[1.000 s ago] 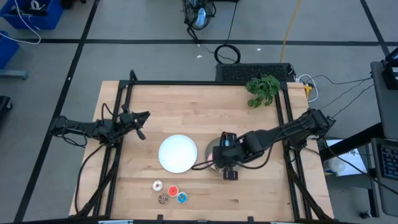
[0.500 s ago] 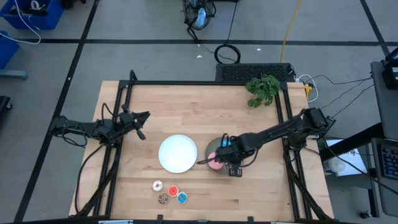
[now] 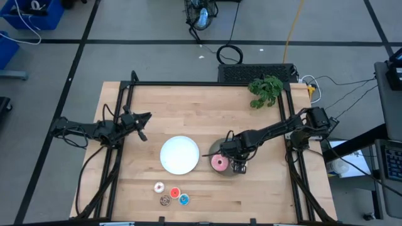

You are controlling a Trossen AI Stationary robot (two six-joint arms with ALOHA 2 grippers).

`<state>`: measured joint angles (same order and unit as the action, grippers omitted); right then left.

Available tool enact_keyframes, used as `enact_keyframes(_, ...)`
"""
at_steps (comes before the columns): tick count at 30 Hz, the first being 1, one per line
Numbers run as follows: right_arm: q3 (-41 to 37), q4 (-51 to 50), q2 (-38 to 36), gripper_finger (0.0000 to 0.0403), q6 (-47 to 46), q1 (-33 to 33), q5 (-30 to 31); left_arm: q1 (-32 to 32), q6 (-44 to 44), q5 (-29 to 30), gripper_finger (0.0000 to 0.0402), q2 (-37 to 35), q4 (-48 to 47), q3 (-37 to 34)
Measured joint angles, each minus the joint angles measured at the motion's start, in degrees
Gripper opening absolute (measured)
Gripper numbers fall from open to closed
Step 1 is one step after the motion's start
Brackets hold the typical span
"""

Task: Pick & Place donuts
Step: Put the large black donut on the gray plate, then put the small white donut on the white plate

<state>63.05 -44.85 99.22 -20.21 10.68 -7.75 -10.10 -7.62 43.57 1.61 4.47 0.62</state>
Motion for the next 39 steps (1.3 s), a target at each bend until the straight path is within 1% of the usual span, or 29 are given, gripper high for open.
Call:
enact_keyframes(4, 0.0, 0.09, 0.0, 0.0072, 0.06, 0.0, 0.03, 0.01, -0.02, 0.0, 0.0047, 0.0, 0.0, 0.0)
enact_keyframes(12, 0.0, -0.08, -2.54, 0.0172, -1.75, -0.61, 0.1, 0.01, -0.04, 0.01, 0.0047, -0.01, 0.0, 0.0)
enact_keyframes(16, 0.02, -0.15, -5.31, 0.0204, -2.08, -1.24, 0.27, 0.01, -0.18, 0.02, 0.0047, 0.0, 0.0, 0.0)
enact_keyframes(19, 0.02, 0.03, -7.11, 0.0213, -2.61, -1.51, 0.86, 0.0, -0.17, 0.01, 0.0047, 0.0, 0.0, 0.0)
enact_keyframes(24, 0.07, 0.36, -8.23, 0.0213, -2.71, -1.62, 3.32, 0.02, -0.17, 0.02, 0.0047, 0.0, 0.0, 0.0)
enact_keyframes(30, 0.07, 1.57, -8.02, 0.0211, -2.73, -1.61, 3.41, 0.02, -0.15, 0.02, 0.0047, 0.0, 0.0, 0.0)
enact_keyframes(35, 0.09, 2.32, -10.35, 0.021, -2.97, -1.88, 3.61, 0.02, -0.13, 0.02, 0.0047, 0.0, 0.0, 0.0)
enact_keyframes(39, 0.07, 2.18, -13.94, 0.021, -3.14, -1.99, 7.58, 0.0, -0.1, 0.02, 0.0047, -0.02, 0.0, 0.0)
